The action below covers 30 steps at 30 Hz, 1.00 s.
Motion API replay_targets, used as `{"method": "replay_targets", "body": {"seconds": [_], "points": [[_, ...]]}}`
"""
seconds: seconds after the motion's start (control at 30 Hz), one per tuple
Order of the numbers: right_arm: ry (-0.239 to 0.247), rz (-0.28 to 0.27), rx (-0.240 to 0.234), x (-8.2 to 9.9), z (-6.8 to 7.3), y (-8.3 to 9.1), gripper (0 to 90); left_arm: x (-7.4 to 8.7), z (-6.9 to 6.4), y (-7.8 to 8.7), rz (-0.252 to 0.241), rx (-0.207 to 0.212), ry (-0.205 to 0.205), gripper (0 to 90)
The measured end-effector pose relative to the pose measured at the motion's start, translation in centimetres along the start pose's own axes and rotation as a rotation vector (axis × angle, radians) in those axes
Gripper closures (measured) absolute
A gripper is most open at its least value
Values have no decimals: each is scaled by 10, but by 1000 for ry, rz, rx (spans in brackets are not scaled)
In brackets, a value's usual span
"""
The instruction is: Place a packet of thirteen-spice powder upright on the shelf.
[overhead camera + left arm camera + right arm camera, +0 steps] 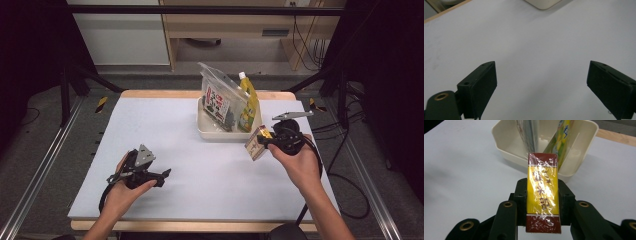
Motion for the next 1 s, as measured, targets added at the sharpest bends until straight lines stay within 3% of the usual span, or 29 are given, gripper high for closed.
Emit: {"method": "replay_targets", "body": {"seconds": [0.17,0.57,1.0], "points": [[-1,-8,34,-10,-9,7,678,10,6,2,21,-26,6,84],[-40,-40,115,-49,-29,12,678,20,13,7,22,-46,46,81],[-92,-68,178,-91,-38,-6,677,24,17,6,34,-53,62,81]]}}
Point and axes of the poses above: each handheld gripper's, and its own axes: y roughly backward along the jaws, x roughly out of its underside, z roughly to its left, the point moved 4 cm from there along -y, roughly forward along the jaws, and after that the axes turned 6 degrees about -y, right-handed, at the moved point
